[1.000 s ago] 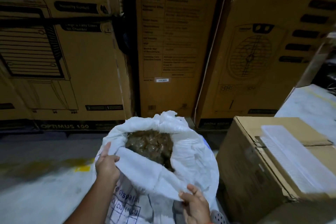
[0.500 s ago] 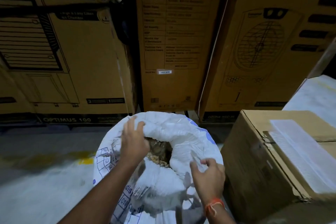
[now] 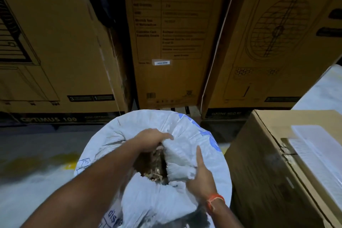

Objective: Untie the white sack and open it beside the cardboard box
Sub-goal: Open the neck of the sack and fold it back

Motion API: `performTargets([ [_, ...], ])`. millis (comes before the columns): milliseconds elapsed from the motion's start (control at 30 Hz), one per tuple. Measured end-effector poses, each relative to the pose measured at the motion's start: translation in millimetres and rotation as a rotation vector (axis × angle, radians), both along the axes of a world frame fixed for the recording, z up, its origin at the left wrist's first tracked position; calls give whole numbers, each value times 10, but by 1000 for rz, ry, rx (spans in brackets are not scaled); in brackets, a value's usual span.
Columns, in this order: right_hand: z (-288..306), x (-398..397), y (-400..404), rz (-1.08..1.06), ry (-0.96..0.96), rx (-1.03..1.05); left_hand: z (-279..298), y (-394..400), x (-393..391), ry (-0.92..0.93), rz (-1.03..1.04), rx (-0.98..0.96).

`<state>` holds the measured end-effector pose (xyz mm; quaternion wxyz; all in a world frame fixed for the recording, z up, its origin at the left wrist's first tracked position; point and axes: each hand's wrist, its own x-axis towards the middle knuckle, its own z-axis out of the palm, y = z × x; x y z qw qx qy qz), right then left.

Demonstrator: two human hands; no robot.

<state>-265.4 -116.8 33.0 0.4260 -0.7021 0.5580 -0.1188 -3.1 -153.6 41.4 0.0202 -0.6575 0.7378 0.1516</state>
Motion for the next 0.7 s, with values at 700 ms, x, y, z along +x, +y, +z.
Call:
performTargets([
  [700,-174,-606,-409,-238,-567,143,-49,-475,391,1606,1202,26],
])
